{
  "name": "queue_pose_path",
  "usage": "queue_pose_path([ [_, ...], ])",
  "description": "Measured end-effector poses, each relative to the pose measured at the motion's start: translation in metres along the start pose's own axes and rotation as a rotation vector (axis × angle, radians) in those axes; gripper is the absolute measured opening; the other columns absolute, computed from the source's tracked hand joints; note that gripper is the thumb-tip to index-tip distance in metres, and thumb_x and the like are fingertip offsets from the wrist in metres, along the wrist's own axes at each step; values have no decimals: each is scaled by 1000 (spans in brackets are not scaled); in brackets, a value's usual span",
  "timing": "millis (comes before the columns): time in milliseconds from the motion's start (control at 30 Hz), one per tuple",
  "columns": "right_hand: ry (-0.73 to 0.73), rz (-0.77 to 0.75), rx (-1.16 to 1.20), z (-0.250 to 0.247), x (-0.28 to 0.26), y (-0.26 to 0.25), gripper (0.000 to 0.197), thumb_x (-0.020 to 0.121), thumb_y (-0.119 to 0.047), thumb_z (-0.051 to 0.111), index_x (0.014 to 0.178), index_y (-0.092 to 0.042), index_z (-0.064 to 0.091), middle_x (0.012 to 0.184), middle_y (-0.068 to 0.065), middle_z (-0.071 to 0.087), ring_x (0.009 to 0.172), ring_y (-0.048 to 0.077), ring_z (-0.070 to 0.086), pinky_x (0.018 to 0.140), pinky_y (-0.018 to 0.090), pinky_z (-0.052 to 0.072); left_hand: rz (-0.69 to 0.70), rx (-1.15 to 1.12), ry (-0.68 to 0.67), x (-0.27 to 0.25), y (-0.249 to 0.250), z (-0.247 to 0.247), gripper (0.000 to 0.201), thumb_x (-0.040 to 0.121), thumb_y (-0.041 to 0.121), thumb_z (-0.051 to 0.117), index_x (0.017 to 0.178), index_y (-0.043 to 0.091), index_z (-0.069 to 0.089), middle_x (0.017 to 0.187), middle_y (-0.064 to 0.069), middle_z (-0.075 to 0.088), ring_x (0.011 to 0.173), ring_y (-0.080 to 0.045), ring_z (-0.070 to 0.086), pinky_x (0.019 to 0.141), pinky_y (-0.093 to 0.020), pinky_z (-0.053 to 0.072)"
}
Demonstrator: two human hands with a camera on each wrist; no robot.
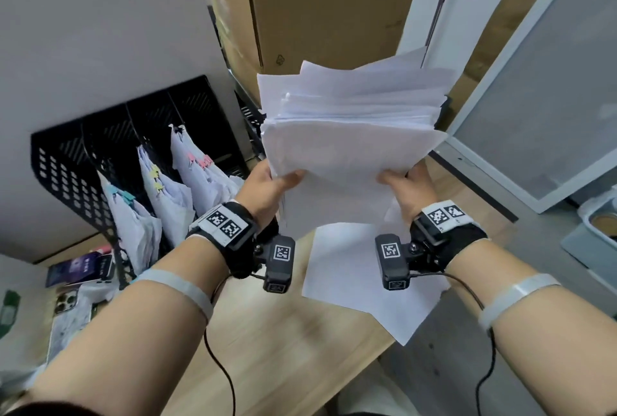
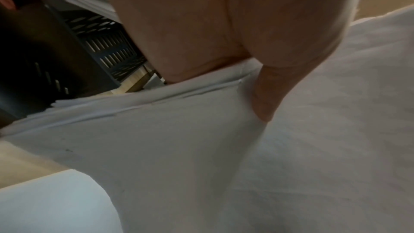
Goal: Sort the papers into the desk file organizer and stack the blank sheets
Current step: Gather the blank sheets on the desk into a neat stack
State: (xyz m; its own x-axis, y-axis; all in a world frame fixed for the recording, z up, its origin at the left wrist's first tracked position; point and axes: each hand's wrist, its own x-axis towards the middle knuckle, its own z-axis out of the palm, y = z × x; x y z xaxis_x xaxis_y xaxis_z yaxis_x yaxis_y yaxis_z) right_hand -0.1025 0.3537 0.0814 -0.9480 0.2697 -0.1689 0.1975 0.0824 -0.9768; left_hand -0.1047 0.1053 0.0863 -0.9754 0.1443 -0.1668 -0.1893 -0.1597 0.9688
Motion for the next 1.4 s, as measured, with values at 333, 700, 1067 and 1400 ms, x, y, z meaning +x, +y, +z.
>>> queue_pose_path([
  [333,120,119,-14,-16,-52,36,31,82,3,62,113,-3,63,82,-2,65,67,2,58,49,2,43,22,193,10,-19,-58,22,45,76,18,86,118,20,69,113,1,76,106,-18,71,98,-43,55],
  [700,80,178,-23,-23,-43,36,38,80,7,60,115,-6,65,99,8,69,90,22,62,67,21,47,-28,191,51,-8,-71,27,52,68,22,91,115,27,67,112,2,75,105,-19,71,94,-42,55],
  [1067,-44,73,-486,-43,-19,23,31,94,-23,58,76,2,59,72,16,60,73,32,59,62,26,42,-35,433,119,23,-68,34,37,88,34,74,117,11,70,114,-1,73,102,-19,69,89,-28,57],
  [1400,203,329,-347,-115,-6,81,30,94,-24,56,120,-11,62,114,-1,63,106,26,63,97,37,49,-270,719,-179,64,-107,81,27,86,27,76,108,15,66,107,-5,73,99,-22,70,90,-38,57],
])
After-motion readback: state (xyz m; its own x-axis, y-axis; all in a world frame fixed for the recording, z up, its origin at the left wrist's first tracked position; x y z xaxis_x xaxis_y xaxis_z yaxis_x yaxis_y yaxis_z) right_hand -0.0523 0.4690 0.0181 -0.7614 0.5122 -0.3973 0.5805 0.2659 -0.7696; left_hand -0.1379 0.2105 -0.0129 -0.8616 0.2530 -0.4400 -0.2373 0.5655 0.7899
